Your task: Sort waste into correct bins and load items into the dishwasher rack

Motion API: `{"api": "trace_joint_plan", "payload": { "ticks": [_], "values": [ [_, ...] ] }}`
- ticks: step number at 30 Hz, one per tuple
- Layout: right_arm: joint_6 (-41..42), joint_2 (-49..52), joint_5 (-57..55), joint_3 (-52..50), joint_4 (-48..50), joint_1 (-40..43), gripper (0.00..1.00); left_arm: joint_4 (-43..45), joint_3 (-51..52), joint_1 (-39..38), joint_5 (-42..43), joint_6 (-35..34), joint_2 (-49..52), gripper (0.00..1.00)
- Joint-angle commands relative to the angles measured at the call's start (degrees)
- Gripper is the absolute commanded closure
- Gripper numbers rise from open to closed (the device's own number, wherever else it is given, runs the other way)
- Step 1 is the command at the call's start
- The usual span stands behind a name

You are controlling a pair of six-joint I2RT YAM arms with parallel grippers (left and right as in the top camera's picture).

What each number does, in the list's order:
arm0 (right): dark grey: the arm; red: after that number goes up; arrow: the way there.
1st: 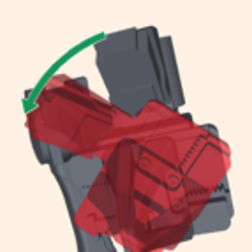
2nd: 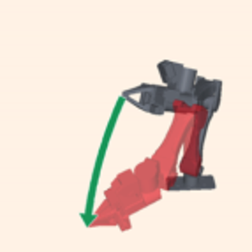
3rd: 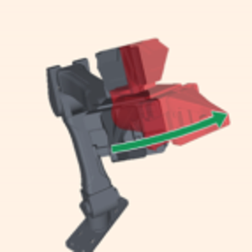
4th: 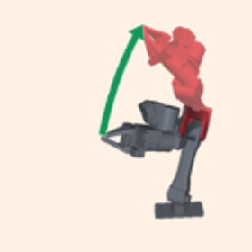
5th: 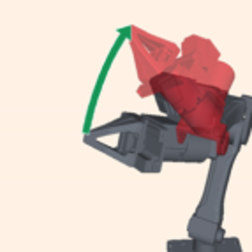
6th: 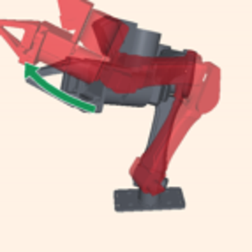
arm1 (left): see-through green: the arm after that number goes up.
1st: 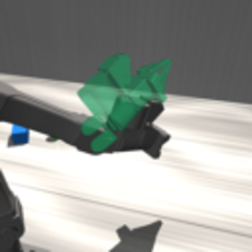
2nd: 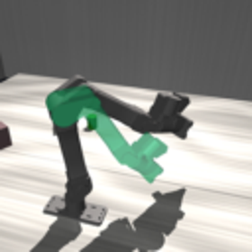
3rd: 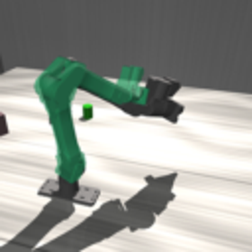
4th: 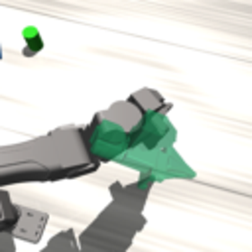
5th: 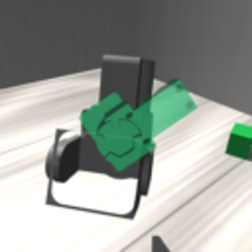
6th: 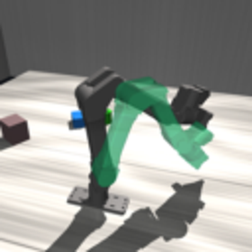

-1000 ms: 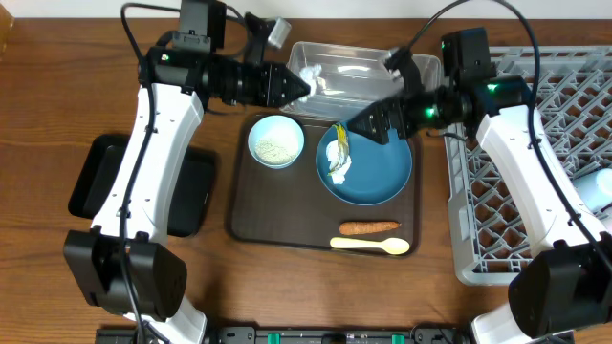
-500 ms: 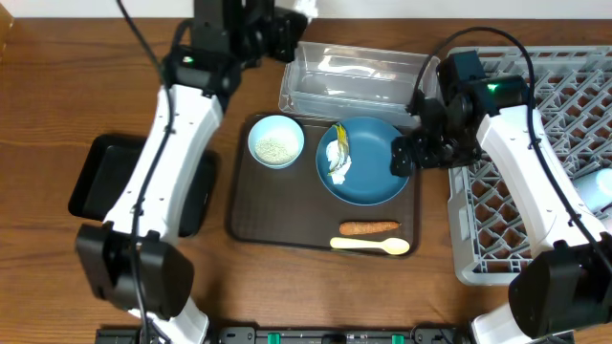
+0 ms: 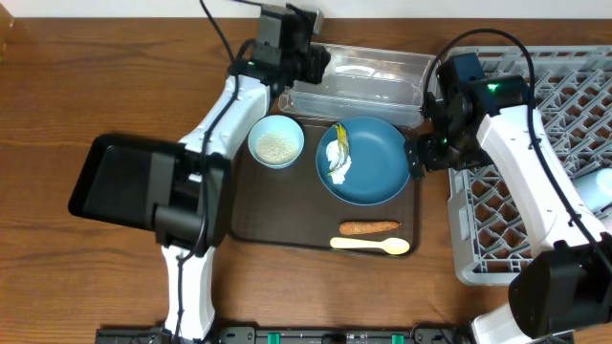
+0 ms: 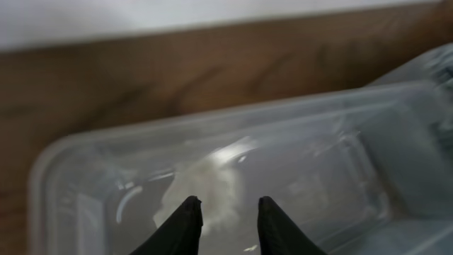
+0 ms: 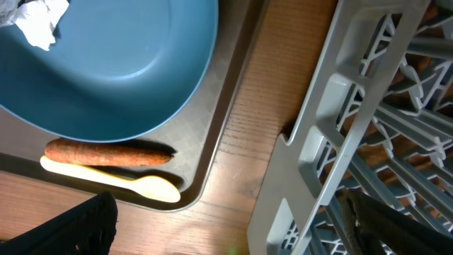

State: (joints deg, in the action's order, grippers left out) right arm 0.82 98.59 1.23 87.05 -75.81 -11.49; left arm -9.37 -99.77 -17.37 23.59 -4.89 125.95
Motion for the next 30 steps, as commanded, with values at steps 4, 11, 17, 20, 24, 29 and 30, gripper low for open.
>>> {"api": "trace_joint_plan", "payload": {
  "ticks": [4,11,17,20,24,29,30],
  "values": [
    [0.83,-0.5,-1.03,0.59,-0.04,0.22,0.01,0.5,-0.24,-0.07,1.46,-0.17,-1.16,0.56],
    [0.81,-0.5,-1.03,0.59,-0.07,0.22,0.01,-7.28,-0.24,0.11,1.18,-0.11,-9.46,0.45],
    [0.81,-0.5,-1.31,0.59,-0.74,0.24,0.01,-29.42,-0.24,0.15,1.16,-0.13,-19.17,0.32],
    [3.19,-0.5,-6.73,0.59,-2.43,0.87,0.01,-38.56,-0.22,0.13,0.74,-0.13,-20.24,0.26],
    [10.58,-0.5,-13.2,0.59,-4.96,3.67,0.01,-46.77,0.15,-0.15,0.76,-0.13,-19.43,0.25],
    [9.11,-0.5,-6.03,0.59,-4.59,6.19,0.01,-50.29,2.84,-2.23,0.74,0.35,-19.1,0.25],
    [8.72,-0.5,-5.73,0.59,-4.44,6.21,0.01,-50.38,3.37,-2.8,0.74,0.33,-19.1,0.25]
  ]
}}
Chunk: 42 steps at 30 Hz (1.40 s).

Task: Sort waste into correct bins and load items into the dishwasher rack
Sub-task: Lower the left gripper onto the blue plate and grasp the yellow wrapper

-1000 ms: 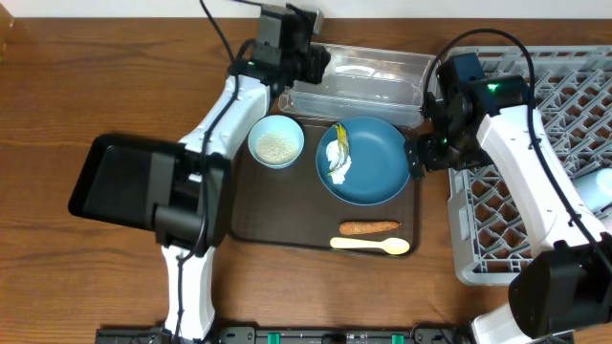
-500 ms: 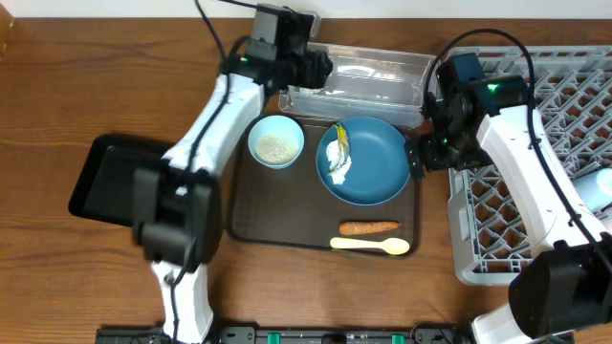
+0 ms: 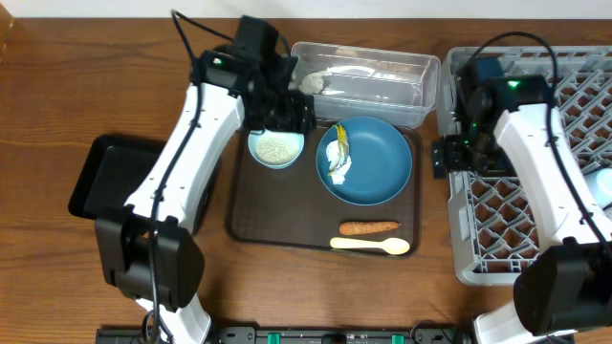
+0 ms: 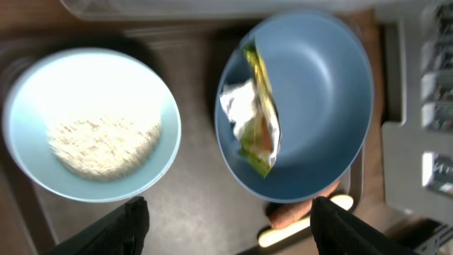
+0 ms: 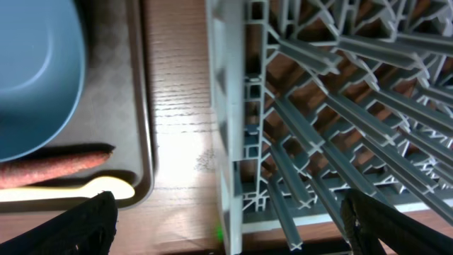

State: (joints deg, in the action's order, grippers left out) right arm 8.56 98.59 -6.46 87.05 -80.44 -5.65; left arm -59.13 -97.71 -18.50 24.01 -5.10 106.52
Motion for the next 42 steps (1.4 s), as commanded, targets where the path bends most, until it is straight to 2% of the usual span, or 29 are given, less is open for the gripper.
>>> {"api": "trace_joint_plan", "payload": {
  "ticks": [1,8,21,29,42],
  "values": [
    [0.98,-0.5,1.99,0.59,0.33,0.37,0.01,-0.55,1.99,-2.25,0.33,0.52,0.33,0.25],
    [0.98,-0.5,1.99,0.59,0.5,0.37,0.01,1.84,6.38,-6.93,-1.16,0.52,0.55,0.26],
    [0.98,-0.5,1.99,0.59,0.46,0.37,0.01,15.1,13.27,-13.99,-8.5,0.52,0.59,0.26],
    [0.98,-0.5,2.01,0.59,0.44,0.37,0.01,23.15,17.79,-15.06,-8.5,0.46,0.66,0.27],
    [0.98,-0.5,2.03,0.59,0.31,0.37,0.01,28.81,20.9,-15.63,-8.48,0.28,0.9,0.28]
  ]
}}
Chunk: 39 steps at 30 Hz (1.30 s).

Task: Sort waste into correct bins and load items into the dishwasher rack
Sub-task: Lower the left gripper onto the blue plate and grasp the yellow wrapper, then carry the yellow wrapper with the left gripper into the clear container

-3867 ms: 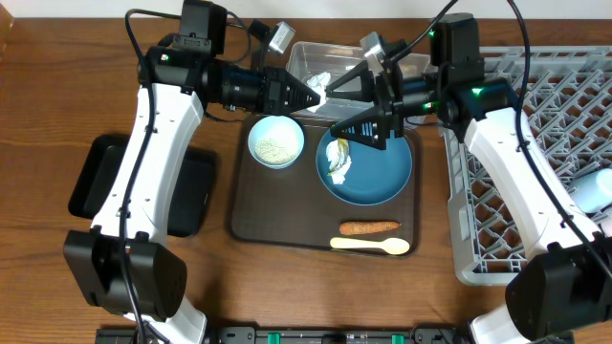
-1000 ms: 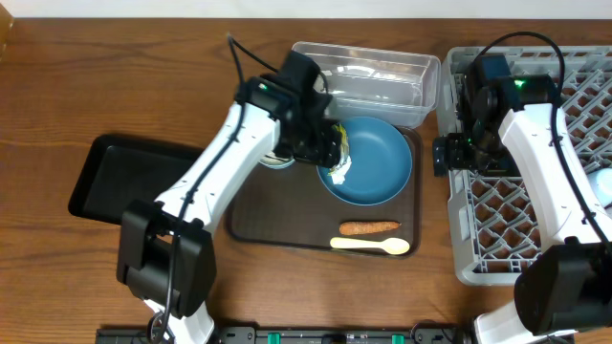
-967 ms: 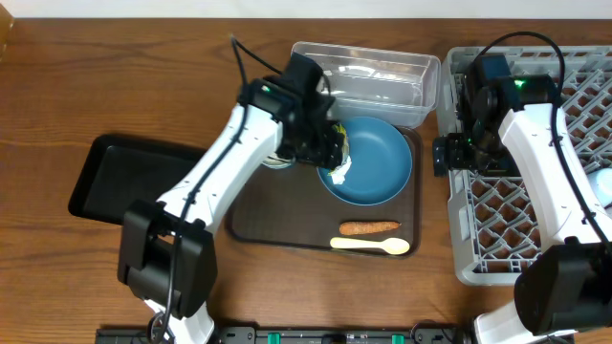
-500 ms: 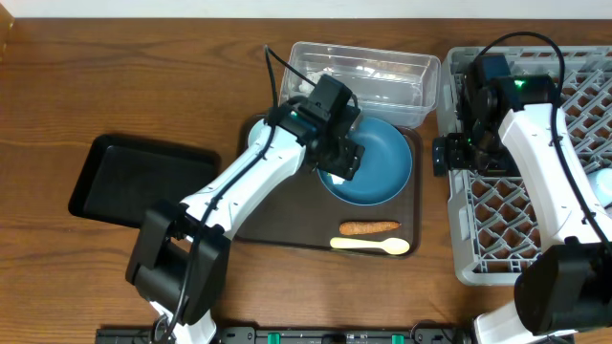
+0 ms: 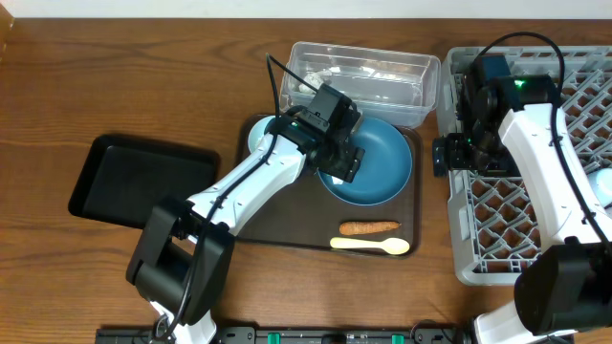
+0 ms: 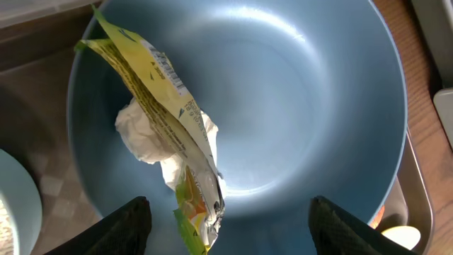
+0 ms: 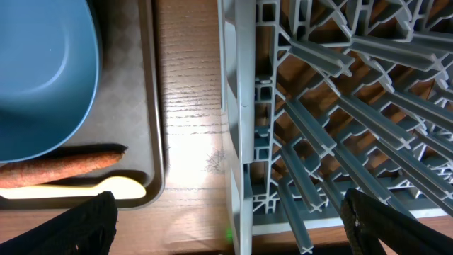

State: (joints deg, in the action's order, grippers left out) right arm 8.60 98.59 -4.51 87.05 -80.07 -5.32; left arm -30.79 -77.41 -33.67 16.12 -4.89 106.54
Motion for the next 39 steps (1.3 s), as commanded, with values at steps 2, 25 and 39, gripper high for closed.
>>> {"api": "trace_joint_plan", "payload": {
  "ticks": [2,25,39],
  "values": [
    [0.94,-0.5,0.09,0.59,-0.07,0.04,0.01,0.87,0.59,-0.5,-0.59,0.07,1.51,0.31],
    [0.7,-0.5,0.07,0.59,-0.04,0.04,0.01,2.64,-5.11,3.67,-2.19,0.0,-4.11,0.94],
    [0.7,-0.5,0.09,0.59,-0.11,0.02,0.01,33.94,-5.33,10.51,-6.67,0.04,-1.73,0.89]
  ]
}}
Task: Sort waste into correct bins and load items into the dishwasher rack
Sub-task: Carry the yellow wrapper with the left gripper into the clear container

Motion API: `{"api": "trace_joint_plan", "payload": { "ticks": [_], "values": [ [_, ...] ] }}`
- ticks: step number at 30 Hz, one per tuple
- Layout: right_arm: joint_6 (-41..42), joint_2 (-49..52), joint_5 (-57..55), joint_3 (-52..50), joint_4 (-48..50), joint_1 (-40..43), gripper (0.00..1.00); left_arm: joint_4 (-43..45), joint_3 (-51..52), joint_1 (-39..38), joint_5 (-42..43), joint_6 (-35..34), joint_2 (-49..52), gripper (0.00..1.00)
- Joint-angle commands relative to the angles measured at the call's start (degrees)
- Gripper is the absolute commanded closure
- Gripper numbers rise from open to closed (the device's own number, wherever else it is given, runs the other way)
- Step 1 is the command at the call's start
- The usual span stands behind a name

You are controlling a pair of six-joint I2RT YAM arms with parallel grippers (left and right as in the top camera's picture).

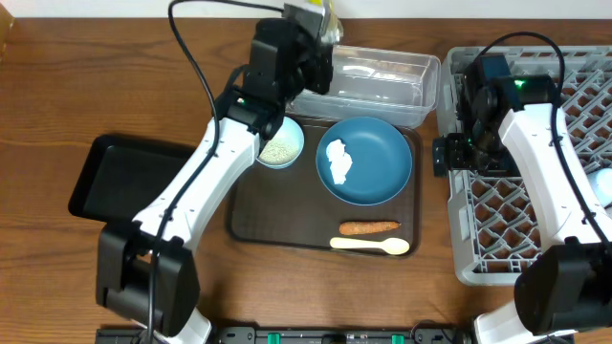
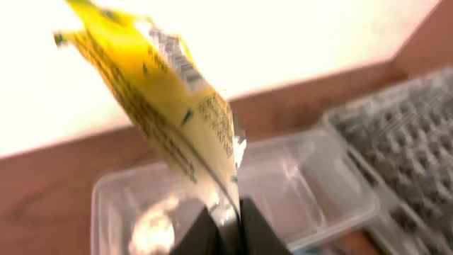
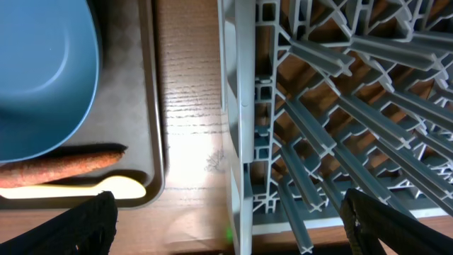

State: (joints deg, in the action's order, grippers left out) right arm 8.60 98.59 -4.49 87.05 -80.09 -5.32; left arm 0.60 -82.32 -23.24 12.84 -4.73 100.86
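My left gripper [image 2: 226, 228] is shut on a yellow wrapper [image 2: 161, 112], held high at the back of the table, wrapper [image 1: 321, 17]. Below it is the clear plastic bin [image 2: 297, 185], with a white lump of waste [image 2: 151, 231] in its left end. On the brown tray [image 1: 283, 222] stand a blue plate [image 1: 381, 162] holding a crumpled white tissue [image 1: 337, 161], a light bowl of rice [image 1: 279, 149], a carrot [image 1: 369, 227] and a pale spoon [image 1: 369, 246]. My right gripper [image 3: 230, 221] is open and empty over the strip of table between tray and grey dishwasher rack [image 3: 333, 106].
A black tray [image 1: 122, 180] lies at the left. The clear bin [image 1: 382, 78] sits behind the brown tray. The rack [image 1: 535, 191] fills the right side. Bare wood runs along the front and far left.
My left gripper was open over the wrapper in the blue plate. Now it is shut on the wrapper and high over the clear bin's left end. The tissue stays in the plate. The right arm is still.
First my left gripper was over the clear bin with white waste beneath it, and my right gripper was by the plate's edge. Then the left was open above bowl and plate and the right at the rack's edge. Then the left hung over the wrapper, which it now holds.
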Motion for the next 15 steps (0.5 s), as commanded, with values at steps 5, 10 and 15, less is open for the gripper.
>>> {"api": "trace_joint_plan", "payload": {
  "ticks": [5,10,15],
  "values": [
    [0.68,-0.5,0.04,0.59,0.02,0.0,0.01,6.21,-0.42,0.09,-3.48,-0.33,9.49,0.76],
    [0.55,-0.5,0.07,0.59,0.37,0.0,0.01,5.75,-0.42,0.09,-3.48,-0.31,10.75,0.55],
    [0.52,-0.5,0.07,0.59,0.46,0.0,0.01,0.09,-0.44,0.09,-1.97,-0.28,7.85,0.27]
  ]
}}
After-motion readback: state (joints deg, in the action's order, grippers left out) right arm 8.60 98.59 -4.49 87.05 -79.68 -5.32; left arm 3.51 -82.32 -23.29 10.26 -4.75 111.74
